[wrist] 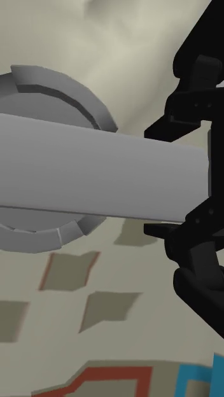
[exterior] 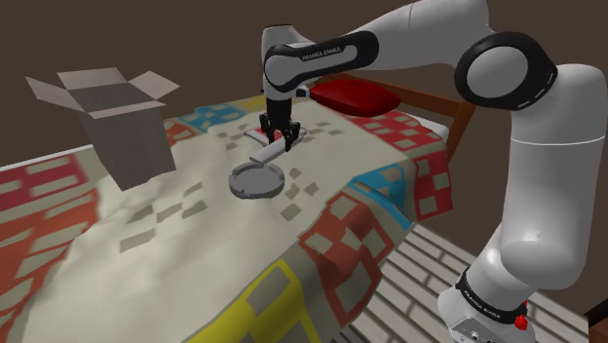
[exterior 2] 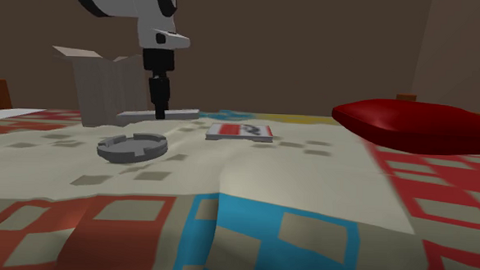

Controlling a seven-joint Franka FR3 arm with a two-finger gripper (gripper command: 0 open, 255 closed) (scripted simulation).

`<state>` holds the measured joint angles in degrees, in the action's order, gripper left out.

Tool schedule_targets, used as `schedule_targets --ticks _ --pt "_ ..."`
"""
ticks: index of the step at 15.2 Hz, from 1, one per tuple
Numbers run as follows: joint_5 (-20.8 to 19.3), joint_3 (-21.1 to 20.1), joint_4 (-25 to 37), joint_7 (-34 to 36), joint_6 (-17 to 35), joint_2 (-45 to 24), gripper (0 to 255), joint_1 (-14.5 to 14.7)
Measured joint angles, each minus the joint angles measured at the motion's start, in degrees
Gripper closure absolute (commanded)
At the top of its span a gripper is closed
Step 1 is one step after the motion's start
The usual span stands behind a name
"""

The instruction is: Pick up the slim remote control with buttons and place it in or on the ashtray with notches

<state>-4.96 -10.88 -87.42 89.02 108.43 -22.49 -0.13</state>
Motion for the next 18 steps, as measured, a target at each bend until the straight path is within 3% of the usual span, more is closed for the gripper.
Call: schedule_targets --ticks 6,18 --pt "-1.42 -1.61 7.24 6.82 -2.59 -4.91 255 5.57" --pt "-2.16 -1.42 2.17 8.09 4.85 -7.42 255 6.07"
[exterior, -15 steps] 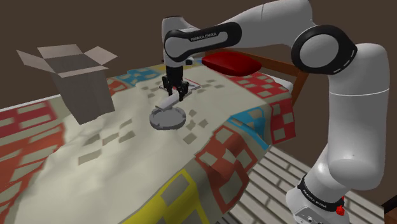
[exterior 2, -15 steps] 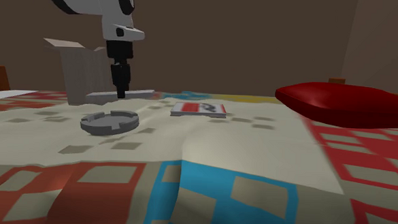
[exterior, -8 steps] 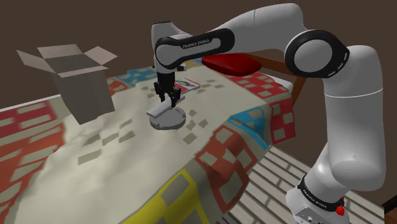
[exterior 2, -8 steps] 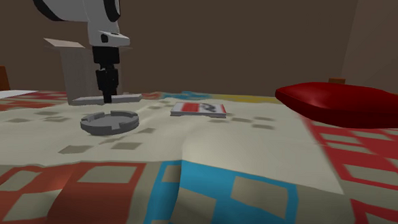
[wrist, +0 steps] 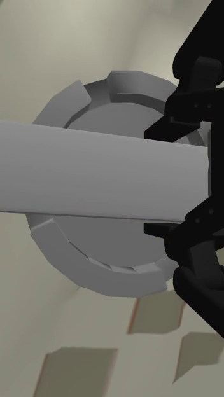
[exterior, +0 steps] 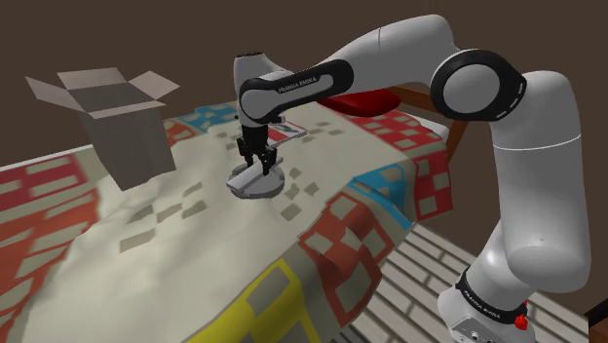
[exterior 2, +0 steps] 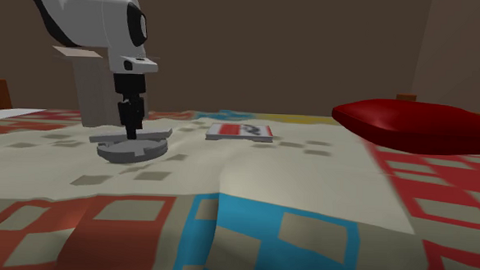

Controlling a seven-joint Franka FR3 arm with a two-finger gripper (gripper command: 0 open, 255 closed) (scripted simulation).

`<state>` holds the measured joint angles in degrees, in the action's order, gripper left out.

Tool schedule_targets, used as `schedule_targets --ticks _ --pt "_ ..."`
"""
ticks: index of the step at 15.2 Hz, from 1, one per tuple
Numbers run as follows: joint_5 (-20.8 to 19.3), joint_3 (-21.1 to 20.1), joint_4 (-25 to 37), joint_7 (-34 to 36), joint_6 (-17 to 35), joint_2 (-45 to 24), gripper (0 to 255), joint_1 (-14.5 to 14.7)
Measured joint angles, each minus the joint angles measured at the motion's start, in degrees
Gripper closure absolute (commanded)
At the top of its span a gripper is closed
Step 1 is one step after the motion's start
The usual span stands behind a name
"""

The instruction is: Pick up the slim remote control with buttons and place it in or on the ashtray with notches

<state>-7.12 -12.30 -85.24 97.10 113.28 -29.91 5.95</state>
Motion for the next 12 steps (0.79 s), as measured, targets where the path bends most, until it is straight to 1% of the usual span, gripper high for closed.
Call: schedule_targets --ticks 2,8,9,12 --pt "-0.1 0.04 -0.81 0.15 1.11 -0.27 255 0.04" --pt "-0.13 0.06 -0.93 0.18 1.47 -0.33 255 0.03" --pt "-0.14 0.07 -0.89 0.19 1.45 -0.35 0 0.03" --pt "-0.15 0.05 -0.89 0.19 1.41 -0.45 0 0.07"
